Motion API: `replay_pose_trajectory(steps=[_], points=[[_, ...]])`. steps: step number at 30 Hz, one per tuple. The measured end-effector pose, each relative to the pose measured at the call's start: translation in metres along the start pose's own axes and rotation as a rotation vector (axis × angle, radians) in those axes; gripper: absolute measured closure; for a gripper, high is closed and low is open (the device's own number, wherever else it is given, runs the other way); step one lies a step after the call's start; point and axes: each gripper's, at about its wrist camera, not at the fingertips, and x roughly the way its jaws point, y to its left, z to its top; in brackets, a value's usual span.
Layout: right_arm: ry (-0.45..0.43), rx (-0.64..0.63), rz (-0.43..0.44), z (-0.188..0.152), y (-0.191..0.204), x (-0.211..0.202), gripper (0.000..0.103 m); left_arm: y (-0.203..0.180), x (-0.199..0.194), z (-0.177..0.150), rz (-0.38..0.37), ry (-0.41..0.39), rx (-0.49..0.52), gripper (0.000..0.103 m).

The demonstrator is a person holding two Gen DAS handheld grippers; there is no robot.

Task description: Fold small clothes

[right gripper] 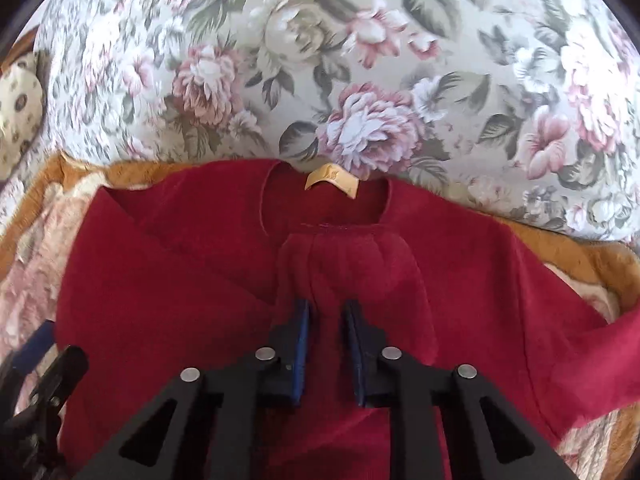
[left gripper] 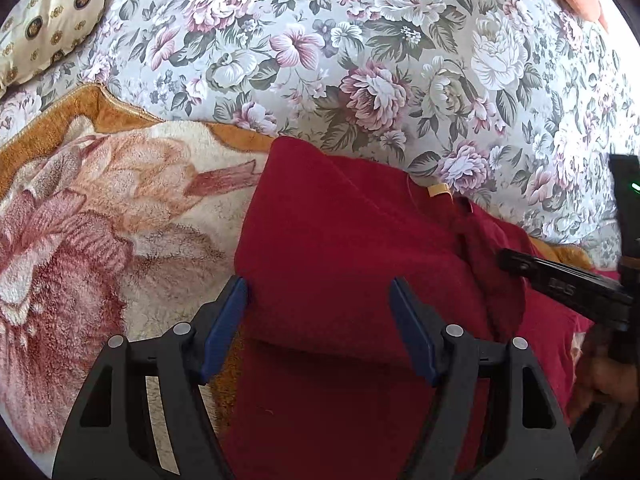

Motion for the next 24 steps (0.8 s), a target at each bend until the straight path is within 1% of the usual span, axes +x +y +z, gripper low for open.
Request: replay_pose_trajectory(steps=[2,4,5,7,8,9,10,11,12,13,15,17,19,20,22,24], points=[[-0.033,0.014,0.006,-0.014,-0.016,-0.027,0.091,0.004,0.001,0.0,-0.013,0.01,-0.023,0.03],[-0.043,0.027,-0.016,-0.038,-0.038,-0.053,0.091,0.007,0.0,0.0,-0.013,0.011,-0.034,0.03],[-0.029,0.038,-0.033,-0.053,-0.051,-0.062,0.091,0.007,0.0,0.0,-0.016,0.011,-0.039,0.03],[0.021,0.073,-0.048,-0.072,-0.069,-0.067,0.091,0.007,-0.001,0.0,-0.018,0.008,-0.044,0.03],[0.044,0.1,-0.06,-0.079,-0.079,-0.068,0.091,0.006,-0.001,-0.001,-0.017,0.008,-0.043,0.03],[0.049,0.126,-0.069,-0.083,-0.088,-0.071,0.091,0.004,0.0,-0.001,-0.015,0.008,-0.041,0.03],[0.035,0.137,-0.05,-0.081,-0.091,-0.075,0.091,0.003,0.0,-0.001,-0.01,0.008,-0.038,0.03],[0.02,0.146,-0.012,-0.076,-0.089,-0.077,0.09,0.001,0.0,-0.002,-0.005,0.005,-0.032,0.03],[0.014,0.147,0.01,-0.069,-0.084,-0.076,0.084,-0.001,0.0,-0.003,0.0,0.002,-0.024,0.03],[0.011,0.142,0.021,-0.061,-0.076,-0.072,0.071,-0.001,0.0,-0.003,0.004,-0.001,-0.017,0.03],[-0.004,0.121,0.039,-0.043,-0.055,-0.058,0.058,-0.002,0.0,-0.004,0.007,-0.003,-0.013,0.03],[0.001,0.096,0.05,-0.021,-0.029,-0.034,0.058,-0.001,0.0,-0.004,0.006,-0.002,-0.014,0.03],[0.031,0.067,0.016,-0.006,-0.011,-0.008,0.057,-0.001,0.002,-0.004,0.005,0.005,-0.017,0.03],[0.057,0.061,-0.017,0.002,-0.004,0.01,0.057,-0.001,0.004,-0.004,0.005,0.01,-0.016,0.03],[0.101,0.085,-0.04,0.01,0.003,0.036,0.057,-0.001,0.005,-0.004,0.008,0.015,-0.009,0.03],[0.099,0.111,-0.05,0.014,0.004,0.051,0.057,-0.002,0.006,-0.002,0.007,0.017,-0.002,0.03]])
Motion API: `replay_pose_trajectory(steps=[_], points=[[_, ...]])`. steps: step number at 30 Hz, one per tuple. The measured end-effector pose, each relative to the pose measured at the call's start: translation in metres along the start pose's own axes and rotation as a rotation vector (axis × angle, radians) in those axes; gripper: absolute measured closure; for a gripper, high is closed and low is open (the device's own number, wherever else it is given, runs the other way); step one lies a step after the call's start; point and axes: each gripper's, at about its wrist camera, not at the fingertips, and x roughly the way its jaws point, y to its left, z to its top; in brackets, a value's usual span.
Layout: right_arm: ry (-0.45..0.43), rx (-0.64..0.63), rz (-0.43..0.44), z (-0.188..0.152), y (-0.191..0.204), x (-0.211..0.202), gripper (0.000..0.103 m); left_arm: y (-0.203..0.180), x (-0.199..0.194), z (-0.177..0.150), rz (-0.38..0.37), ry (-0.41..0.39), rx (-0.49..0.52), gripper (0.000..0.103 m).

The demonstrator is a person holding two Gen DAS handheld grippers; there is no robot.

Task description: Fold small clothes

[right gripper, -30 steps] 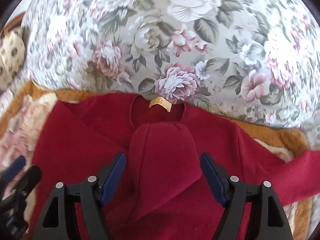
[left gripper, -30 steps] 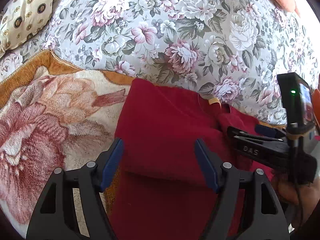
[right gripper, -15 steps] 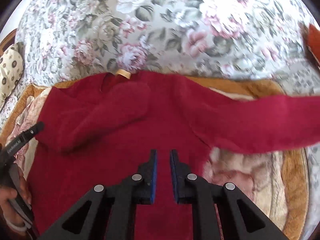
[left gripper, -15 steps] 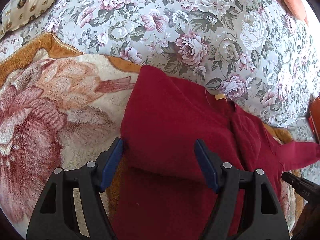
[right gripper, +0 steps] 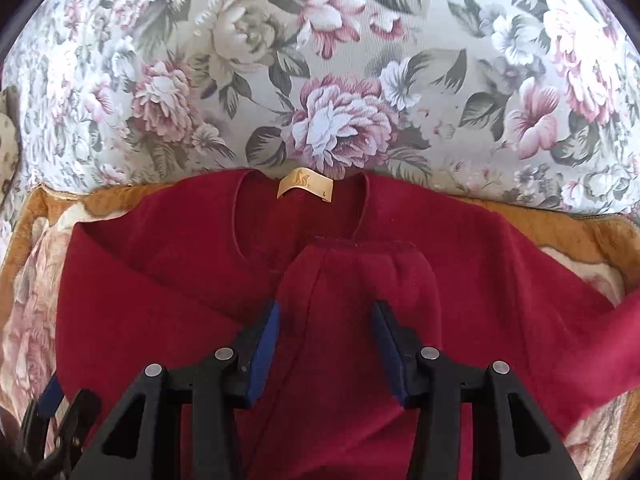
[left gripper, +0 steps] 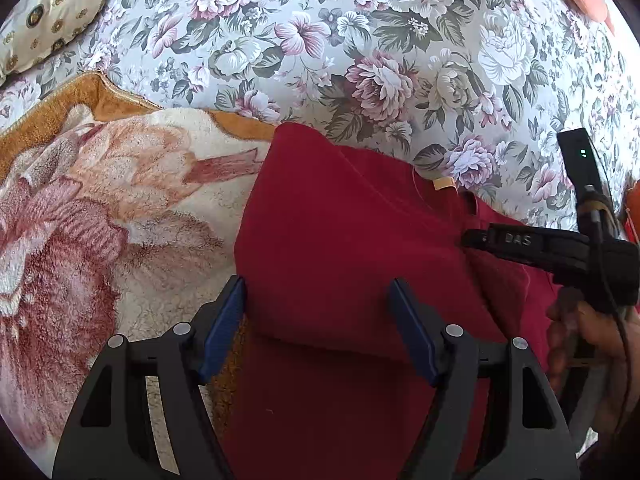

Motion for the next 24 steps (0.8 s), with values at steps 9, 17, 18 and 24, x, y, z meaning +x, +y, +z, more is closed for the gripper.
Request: replay_pose_trajectory(steps=[9,17,18,24], points=[[-0.111,-0.028,0.064,-0.014,-0.026,-0.047,0.096,0.006,0.0,0.001,-0.01,-0.004,-0.014,0.03],[-0.051,0.066,0.178,-0.094,-0.115,-0.12,0.095,0.01,-0.011,0.001,-0.051,-0.026,-0.055,0.03],[-0.026,0.089,0.196,-0.104,-0.126,-0.118,0.092,0.01,-0.012,0.001,-0.05,-0.03,-0.052,0.03],[-0.087,0.208,0.277,-0.121,-0.155,-0.122,0.054,0.008,-0.008,0.0,-0.047,-0.021,-0.049,0.03]])
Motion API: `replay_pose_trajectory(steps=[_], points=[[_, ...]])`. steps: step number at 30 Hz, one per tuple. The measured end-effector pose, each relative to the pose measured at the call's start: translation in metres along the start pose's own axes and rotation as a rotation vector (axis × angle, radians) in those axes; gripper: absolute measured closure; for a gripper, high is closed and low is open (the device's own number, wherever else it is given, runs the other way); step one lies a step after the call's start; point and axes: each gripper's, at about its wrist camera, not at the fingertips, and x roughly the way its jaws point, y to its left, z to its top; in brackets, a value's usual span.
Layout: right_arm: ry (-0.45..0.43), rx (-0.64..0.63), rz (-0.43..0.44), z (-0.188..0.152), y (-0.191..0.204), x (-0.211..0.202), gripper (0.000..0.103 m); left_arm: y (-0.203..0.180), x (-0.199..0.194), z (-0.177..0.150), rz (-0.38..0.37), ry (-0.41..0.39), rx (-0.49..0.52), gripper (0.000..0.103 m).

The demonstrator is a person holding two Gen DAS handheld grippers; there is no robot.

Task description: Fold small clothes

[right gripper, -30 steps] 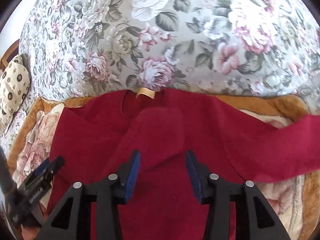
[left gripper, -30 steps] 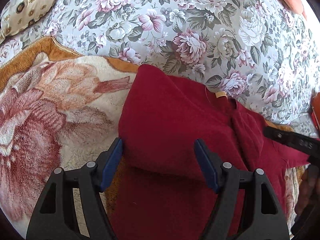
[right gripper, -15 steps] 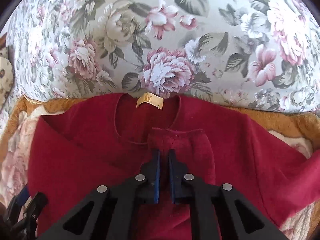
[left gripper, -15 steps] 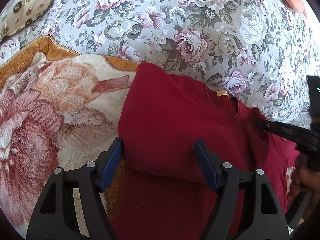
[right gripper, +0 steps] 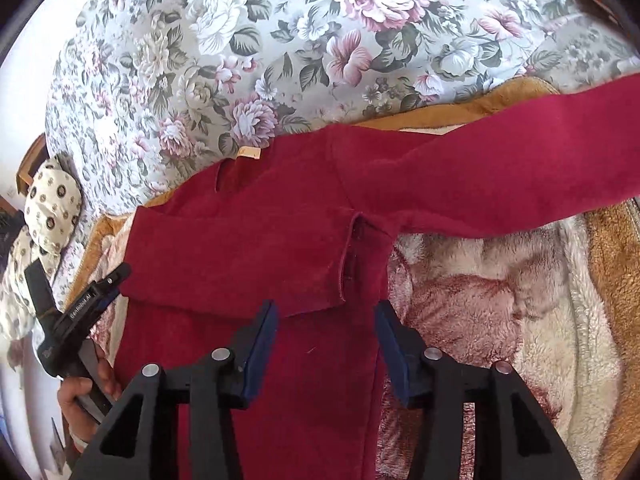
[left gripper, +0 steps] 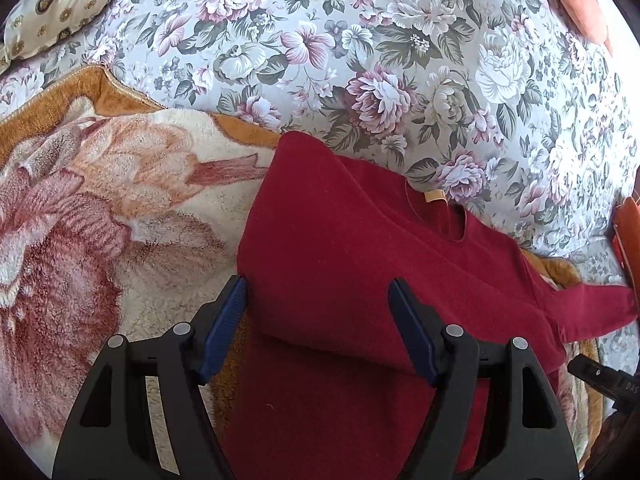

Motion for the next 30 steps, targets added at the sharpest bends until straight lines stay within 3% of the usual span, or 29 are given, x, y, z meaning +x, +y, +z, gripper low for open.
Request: replay_pose_trajectory(steps=[8,11,13,16,19,21,24,26,30], points=[[0.009,-0.2,-0.194,0.037,0.037,0.049,0.055,0.004,0.004,0.002,0.0,0.009,-0.007,0.03],[0.024,-0.197,-0.226,0.041,0.033,0.062,0.07,0.008,0.005,0.004,-0.003,0.011,-0.017,0.03],[-0.015,-0.22,-0.21,0.043,0.036,0.056,0.096,0.011,0.003,0.006,-0.002,0.005,-0.026,0.03],[-0.089,-0.27,-0.193,0.057,0.05,0.034,0.1,0.019,-0.004,0.01,0.006,-0.036,-0.061,0.03],[-0.224,-0.317,-0.217,0.082,0.066,0.002,0.1,0.027,-0.011,0.013,0.016,-0.074,-0.096,0.03],[-0.303,-0.336,-0.27,0.099,0.07,-0.012,0.1,0.031,-0.012,0.014,0.031,-0.082,-0.11,0.03],[-0.347,-0.349,-0.374,0.114,0.066,-0.007,0.1,0.034,-0.005,0.015,0.038,-0.057,-0.118,0.03],[-0.309,-0.332,-0.412,0.116,0.052,0.012,0.1,0.033,0.0,0.014,0.047,-0.034,-0.111,0.03],[-0.092,-0.247,-0.474,0.103,0.003,0.075,0.1,0.032,0.002,0.015,0.063,-0.018,-0.098,0.03]])
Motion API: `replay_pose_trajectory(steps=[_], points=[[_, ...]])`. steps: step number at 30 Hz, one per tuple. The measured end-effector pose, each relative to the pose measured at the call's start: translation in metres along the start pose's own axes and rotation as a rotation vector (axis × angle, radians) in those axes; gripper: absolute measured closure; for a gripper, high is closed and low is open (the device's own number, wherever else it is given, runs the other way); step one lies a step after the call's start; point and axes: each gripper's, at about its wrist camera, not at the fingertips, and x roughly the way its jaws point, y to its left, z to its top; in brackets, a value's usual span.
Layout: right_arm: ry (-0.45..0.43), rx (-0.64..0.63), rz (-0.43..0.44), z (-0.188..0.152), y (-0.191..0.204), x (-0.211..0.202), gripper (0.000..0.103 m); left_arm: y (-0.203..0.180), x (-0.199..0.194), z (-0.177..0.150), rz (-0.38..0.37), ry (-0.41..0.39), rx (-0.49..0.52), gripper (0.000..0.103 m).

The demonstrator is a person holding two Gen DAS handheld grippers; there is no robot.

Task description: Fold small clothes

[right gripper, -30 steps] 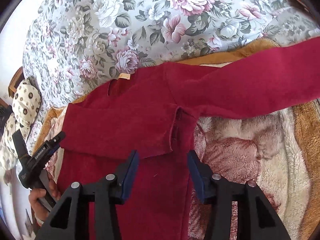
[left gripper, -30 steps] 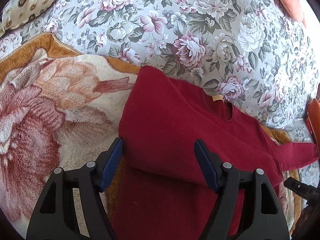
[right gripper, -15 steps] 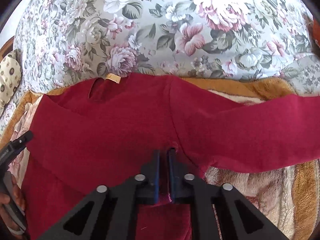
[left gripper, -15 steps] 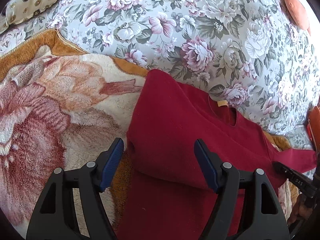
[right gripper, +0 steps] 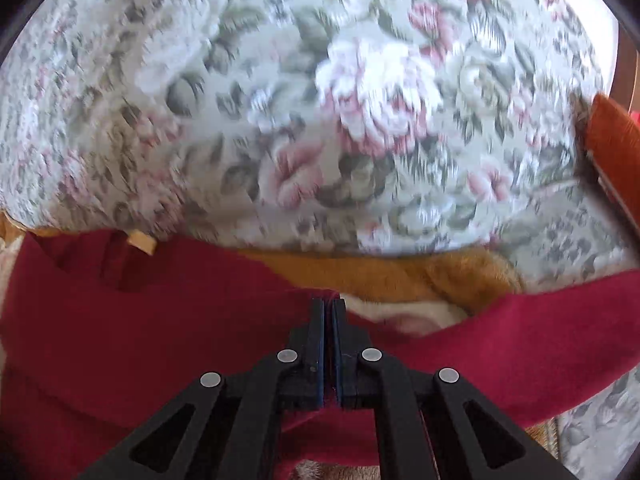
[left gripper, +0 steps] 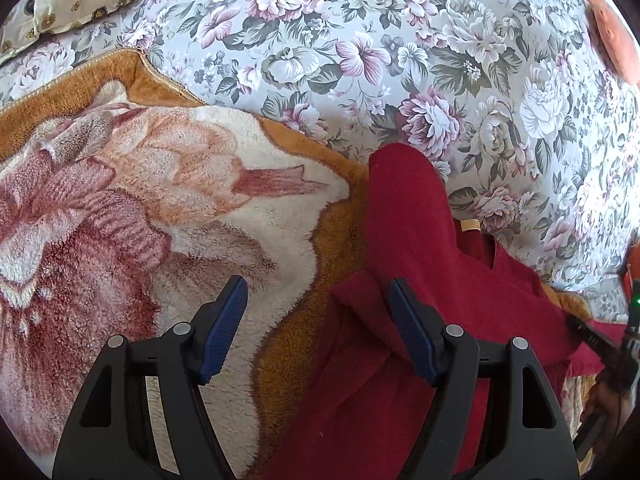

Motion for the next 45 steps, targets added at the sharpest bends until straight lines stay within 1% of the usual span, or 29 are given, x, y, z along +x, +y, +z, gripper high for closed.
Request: replay_pose_trajectory(steps=[1,2,3,4,5,6,8,9,11,12,13,15,17,19,21,22,23,24,26,28,32,35,36,38,39,40,42,44,45], points=[[0.04,0.0,0.0,-0.005,-0.002,0.007,0.099,0.001,-0.002,0.0,0.014,0.002,0.004,0.03],[0.043,0.006,0.004,-0.007,-0.004,0.007,0.098,0.002,-0.003,0.001,0.029,0.007,0.01,0.03],[0.007,0.034,0.024,-0.007,-0.007,-0.005,0.092,0.004,-0.005,0.001,0.042,0.02,0.018,0.03],[-0.027,0.049,0.041,-0.005,-0.007,-0.016,0.083,0.006,-0.006,0.002,0.049,0.042,0.026,0.03],[-0.064,0.06,0.081,-0.001,-0.002,-0.03,0.077,0.008,-0.007,0.002,0.039,0.063,0.028,0.03],[-0.084,0.058,0.128,0.004,0.006,-0.041,0.068,0.01,-0.008,0.003,0.009,0.082,0.027,0.03],[-0.094,0.026,0.262,0.015,0.031,-0.055,0.066,0.01,-0.009,0.003,-0.037,0.118,0.028,0.03],[-0.086,-0.002,0.377,0.024,0.055,-0.059,0.066,0.009,-0.009,0.002,-0.038,0.129,0.036,0.03],[-0.065,-0.042,0.542,0.034,0.095,-0.059,0.066,0.004,-0.006,-0.003,0.005,0.141,0.067,0.03],[-0.045,-0.069,0.637,0.042,0.126,-0.056,0.066,0.001,-0.003,-0.006,0.04,0.148,0.09,0.03],[-0.032,-0.099,0.698,0.048,0.15,-0.053,0.066,0.0,0.001,-0.008,0.066,0.158,0.108,0.03],[-0.016,-0.188,0.759,0.057,0.204,-0.044,0.061,0.001,0.007,-0.012,0.085,0.176,0.123,0.03],[-0.005,-0.251,0.739,0.062,0.243,-0.031,0.061,0.002,0.007,-0.013,0.087,0.167,0.123,0.03],[0.034,-0.329,0.72,0.067,0.279,-0.011,0.06,0.001,0.008,-0.014,0.093,0.161,0.135,0.03],[0.079,-0.41,0.66,0.07,0.304,0.006,0.06,-0.001,0.009,-0.016,0.101,0.159,0.155,0.03],[0.095,-0.434,0.658,0.07,0.31,0.014,0.068,-0.001,0.009,-0.016,0.104,0.156,0.161,0.03],[0.088,-0.464,0.65,0.069,0.316,0.016,0.08,-0.001,0.009,-0.017,0.105,0.149,0.163,0.03],[0.048,-0.491,0.616,0.07,0.319,0.012,0.093,-0.001,0.009,-0.018,0.11,0.143,0.164,0.03],[-0.031,-0.512,0.575,0.072,0.32,0.007,0.095,-0.004,0.009,-0.019,0.133,0.136,0.176,0.03],[-0.051,-0.509,0.53,0.08,0.323,0.006,0.096,-0.005,0.008,-0.021,0.145,0.132,0.186,0.03],[-0.064,-0.527,0.408,0.083,0.339,0.033,0.096,0.0,0.007,-0.019,0.127,0.13,0.161,0.03],[-0.028,-0.471,0.466,0.076,0.342,0.05,0.093,-0.003,0.007,-0.02,0.138,0.129,0.179,0.03],[-0.033,-0.443,0.481,0.077,0.336,0.046,0.092,-0.003,0.006,-0.02,0.134,0.129,0.176,0.03],[-0.029,-0.375,0.559,0.081,0.316,0.03,0.088,0.0,0.004,-0.018,0.117,0.126,0.149,0.03],[-0.038,-0.324,0.595,0.082,0.298,0.018,0.083,0.001,0.002,-0.016,0.11,0.119,0.129,0.03],[-0.047,-0.293,0.605,0.083,0.285,0.009,0.08,0.003,-0.002,-0.013,0.109,0.106,0.11,0.03],[-0.052,-0.252,0.626,0.078,0.256,-0.011,0.08,0.003,-0.011,-0.01,0.129,0.058,0.103,0.03],[-0.065,-0.222,0.667,0.065,0.234,-0.025,0.08,0.001,-0.019,-0.006,0.135,0.011,0.109,0.03],[-0.064,-0.225,0.688,0.056,0.234,-0.03,0.08,0.002,-0.022,-0.005,0.135,-0.006,0.103,0.03]])
